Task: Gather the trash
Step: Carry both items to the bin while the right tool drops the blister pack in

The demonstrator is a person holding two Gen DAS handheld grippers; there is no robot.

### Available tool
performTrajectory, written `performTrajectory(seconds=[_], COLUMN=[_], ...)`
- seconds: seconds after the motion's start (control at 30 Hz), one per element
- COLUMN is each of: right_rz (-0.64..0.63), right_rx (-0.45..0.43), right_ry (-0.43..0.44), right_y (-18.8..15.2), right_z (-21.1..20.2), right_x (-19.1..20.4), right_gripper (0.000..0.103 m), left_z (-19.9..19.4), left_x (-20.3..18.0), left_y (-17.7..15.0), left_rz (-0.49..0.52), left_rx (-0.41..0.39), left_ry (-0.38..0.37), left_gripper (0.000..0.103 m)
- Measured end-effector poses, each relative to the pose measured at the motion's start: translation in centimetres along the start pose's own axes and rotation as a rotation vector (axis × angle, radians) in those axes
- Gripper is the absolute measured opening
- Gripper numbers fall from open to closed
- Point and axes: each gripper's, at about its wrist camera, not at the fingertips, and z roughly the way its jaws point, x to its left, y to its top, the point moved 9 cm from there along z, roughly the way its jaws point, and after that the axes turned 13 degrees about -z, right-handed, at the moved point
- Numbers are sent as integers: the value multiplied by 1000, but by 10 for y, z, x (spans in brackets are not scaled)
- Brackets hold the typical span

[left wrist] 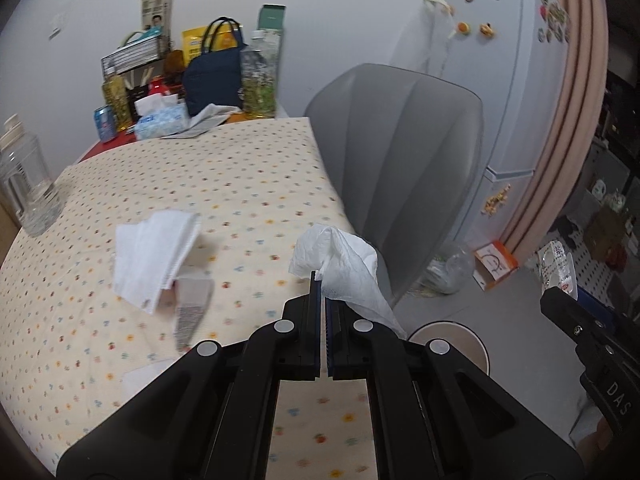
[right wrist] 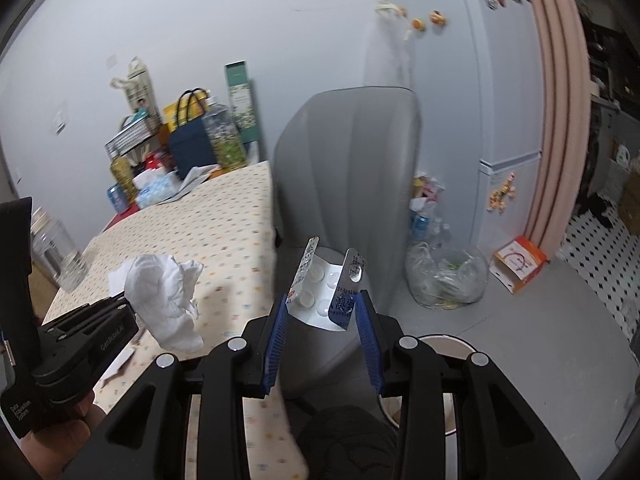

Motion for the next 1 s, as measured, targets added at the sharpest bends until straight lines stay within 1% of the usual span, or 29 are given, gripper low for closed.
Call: performTrajectory(seconds=[0.2, 0.37, 0.7, 0.83, 0.93, 0.97, 1.0], right_rz=[65, 111, 187, 216, 227, 223, 221], right_rx=[27, 44, 89, 108, 122, 122, 122], right_ry=[-38, -64, -92, -101, -111, -120, -128], right_y=[-12, -22, -47, -56, -61, -62, -62], right_z=[10, 17, 36, 45, 54, 56, 57], right_x=[-46, -74, -118, -133, -142, -145, -146], right_gripper=[35, 35, 35, 35, 40, 50, 57], left_z=[16, 30, 58, 69, 75, 78, 80], left_x=[-42, -74, -121, -132, -138, -139, -141], left_y=[-9, -18, -37, -42, -47, -48, -50], left_rz=[55, 102, 176, 194, 201, 204, 207], left_rx=[31, 59, 115, 134, 148, 152, 158], left_ry=[-28, -46, -61, -60, -59, -58, -56], left_gripper=[3, 3, 3, 3, 3, 3, 3])
